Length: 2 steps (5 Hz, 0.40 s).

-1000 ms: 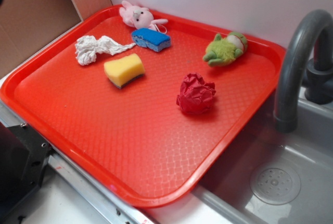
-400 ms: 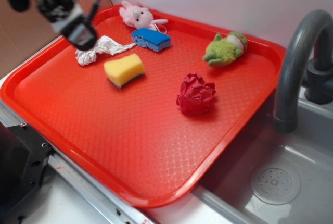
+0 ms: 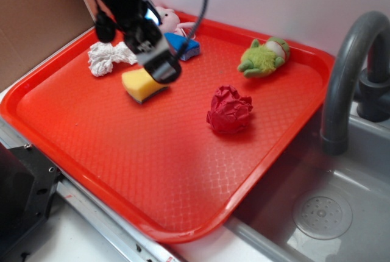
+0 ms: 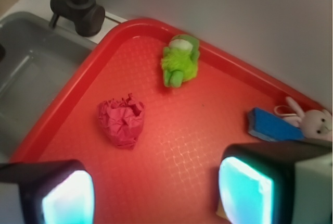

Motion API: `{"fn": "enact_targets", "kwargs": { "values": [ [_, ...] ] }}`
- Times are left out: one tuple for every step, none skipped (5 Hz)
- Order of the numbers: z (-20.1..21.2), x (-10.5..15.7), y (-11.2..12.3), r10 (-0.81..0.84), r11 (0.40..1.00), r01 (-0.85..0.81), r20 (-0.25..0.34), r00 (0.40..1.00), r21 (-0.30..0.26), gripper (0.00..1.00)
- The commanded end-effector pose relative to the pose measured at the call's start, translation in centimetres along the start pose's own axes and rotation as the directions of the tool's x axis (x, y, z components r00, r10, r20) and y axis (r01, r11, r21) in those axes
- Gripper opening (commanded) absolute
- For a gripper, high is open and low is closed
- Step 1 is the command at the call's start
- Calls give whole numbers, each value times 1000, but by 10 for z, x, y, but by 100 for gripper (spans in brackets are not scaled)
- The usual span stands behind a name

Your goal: Grab the red paper.

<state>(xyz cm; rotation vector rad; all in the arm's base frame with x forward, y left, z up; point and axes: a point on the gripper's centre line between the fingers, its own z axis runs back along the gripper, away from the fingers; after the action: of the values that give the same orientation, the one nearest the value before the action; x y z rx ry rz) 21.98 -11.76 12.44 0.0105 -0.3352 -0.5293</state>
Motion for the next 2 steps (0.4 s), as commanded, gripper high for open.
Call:
{"fn": "enact_targets", "kwargs": {
  "values": [
    [-50, 26, -6, -104, 990, 105, 16, 994, -97, 100],
    [-71, 29, 0, -130, 982, 131, 12, 991, -138, 100]
  ]
}}
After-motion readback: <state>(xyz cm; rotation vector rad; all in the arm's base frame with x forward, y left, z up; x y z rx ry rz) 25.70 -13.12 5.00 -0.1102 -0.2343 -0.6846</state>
